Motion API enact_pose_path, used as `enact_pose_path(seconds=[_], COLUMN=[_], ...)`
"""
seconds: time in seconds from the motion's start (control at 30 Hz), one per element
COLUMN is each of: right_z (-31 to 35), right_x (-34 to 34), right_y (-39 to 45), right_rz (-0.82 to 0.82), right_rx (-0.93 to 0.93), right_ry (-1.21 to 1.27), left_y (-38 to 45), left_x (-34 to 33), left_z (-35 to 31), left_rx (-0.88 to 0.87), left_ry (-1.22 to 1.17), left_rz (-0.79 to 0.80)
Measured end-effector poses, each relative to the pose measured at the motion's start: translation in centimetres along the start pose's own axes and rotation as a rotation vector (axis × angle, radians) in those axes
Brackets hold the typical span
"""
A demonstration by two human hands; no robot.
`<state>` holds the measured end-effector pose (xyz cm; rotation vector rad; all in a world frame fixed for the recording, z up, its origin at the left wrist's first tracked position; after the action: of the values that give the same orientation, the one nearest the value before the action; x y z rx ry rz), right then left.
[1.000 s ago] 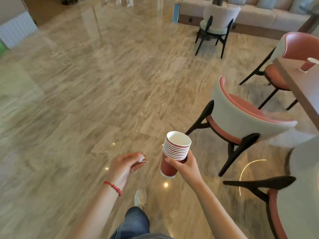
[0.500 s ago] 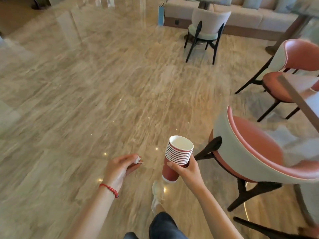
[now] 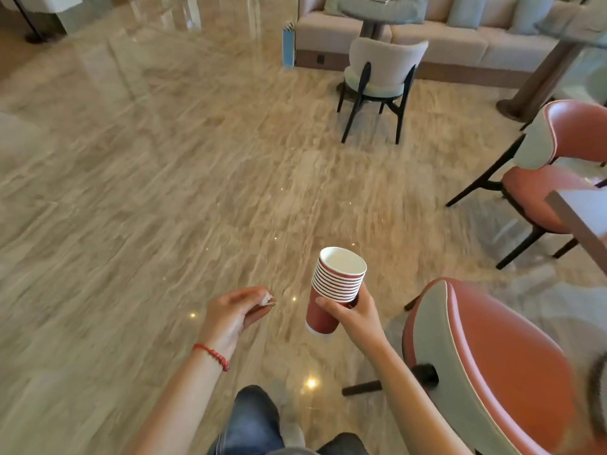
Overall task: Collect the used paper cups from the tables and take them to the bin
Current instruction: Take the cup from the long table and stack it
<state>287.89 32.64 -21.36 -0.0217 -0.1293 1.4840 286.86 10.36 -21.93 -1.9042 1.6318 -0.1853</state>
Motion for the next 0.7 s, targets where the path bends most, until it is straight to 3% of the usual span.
enact_pose_path(seconds=[0.47, 0.7], right_z=[0.0, 0.9], right_x=[0.4, 2.6], right_y=[25.4, 34.1], right_rz=[-0.207, -0.323], right_rx=[-0.065, -0.087], right_ry=[0.015, 0.027], left_y=[26.0, 35.5], left_x=[-8.3, -13.7], left_z=[-11.5, -15.6], left_rx=[0.082, 0.142], left_ry=[0.077, 0.125], left_rz=[0.072, 0.127])
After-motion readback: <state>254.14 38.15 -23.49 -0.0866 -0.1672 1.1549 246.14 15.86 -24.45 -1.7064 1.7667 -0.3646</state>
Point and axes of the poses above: each hand's wrist, its own y-axis towards the middle knuckle, its own x-axis out of the back of the hand, z = x × y, the point moved 5 cm from there along y, towards the middle knuckle, and after that the axes turned 5 degrees about x, right-handed, at the moved point
